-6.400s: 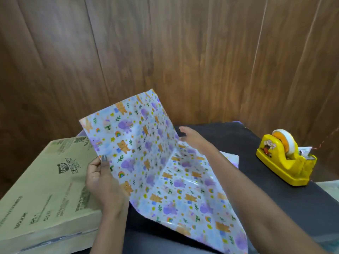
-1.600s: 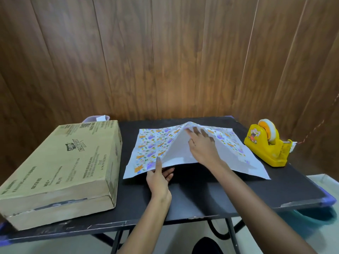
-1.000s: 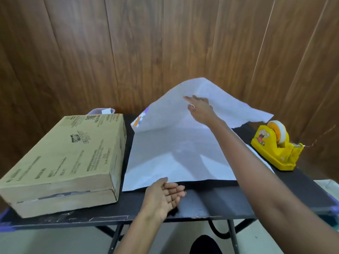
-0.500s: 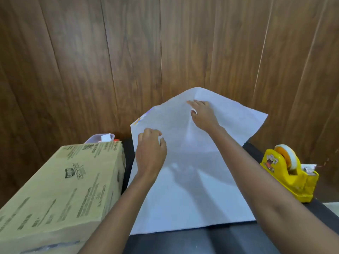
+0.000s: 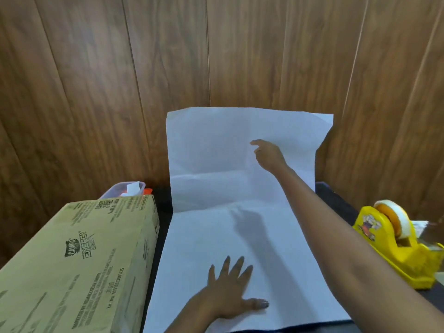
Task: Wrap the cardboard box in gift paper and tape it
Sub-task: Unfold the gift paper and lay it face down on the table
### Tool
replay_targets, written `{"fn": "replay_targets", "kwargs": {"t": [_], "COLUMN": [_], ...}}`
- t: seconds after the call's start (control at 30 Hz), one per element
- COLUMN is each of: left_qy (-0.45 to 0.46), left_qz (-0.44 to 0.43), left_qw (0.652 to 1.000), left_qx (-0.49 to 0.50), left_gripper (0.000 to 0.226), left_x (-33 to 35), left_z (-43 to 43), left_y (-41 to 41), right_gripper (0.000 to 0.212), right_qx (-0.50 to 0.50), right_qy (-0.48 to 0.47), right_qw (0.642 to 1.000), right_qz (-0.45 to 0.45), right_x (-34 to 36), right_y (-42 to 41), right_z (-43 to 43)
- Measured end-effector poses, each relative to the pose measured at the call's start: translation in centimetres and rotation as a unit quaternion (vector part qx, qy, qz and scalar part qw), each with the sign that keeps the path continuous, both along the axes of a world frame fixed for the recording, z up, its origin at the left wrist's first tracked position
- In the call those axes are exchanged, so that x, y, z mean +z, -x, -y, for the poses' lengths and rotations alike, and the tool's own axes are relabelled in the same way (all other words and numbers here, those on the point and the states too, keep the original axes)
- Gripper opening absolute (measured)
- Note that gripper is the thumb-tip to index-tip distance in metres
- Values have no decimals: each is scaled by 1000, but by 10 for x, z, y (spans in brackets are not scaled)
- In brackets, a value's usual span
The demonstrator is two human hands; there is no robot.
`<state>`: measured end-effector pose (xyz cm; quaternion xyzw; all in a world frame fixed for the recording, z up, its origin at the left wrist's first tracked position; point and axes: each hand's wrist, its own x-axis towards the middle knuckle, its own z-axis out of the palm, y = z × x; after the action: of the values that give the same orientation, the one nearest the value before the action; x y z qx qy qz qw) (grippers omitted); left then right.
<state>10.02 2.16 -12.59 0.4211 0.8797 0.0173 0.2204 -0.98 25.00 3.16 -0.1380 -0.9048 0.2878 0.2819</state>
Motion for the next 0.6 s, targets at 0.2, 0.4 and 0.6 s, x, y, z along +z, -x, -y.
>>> {"fn": "replay_targets", "kwargs": {"t": [0.2,0.4,0.6], "left_qy": [-3,34,-32], "left_qz": [-28,13,-71], "left_qw": [1000,999,994], "left_qx": [-13,16,78], "left_gripper": [134,105,66], "left_x": [-21,7,22], "left_z": [10,31,34], "left_y": [-38,-98,-41], "right_gripper": [42,32,36], "right_qx": [25,28,47], "right_qy": [97,155,-50], "right_qw": [995,986,951], "right_qz": [-6,60,303], "right_x": [-31,-59,-126], "right_y": [-53,-114,-169], "right_z": [5,17,29]}}
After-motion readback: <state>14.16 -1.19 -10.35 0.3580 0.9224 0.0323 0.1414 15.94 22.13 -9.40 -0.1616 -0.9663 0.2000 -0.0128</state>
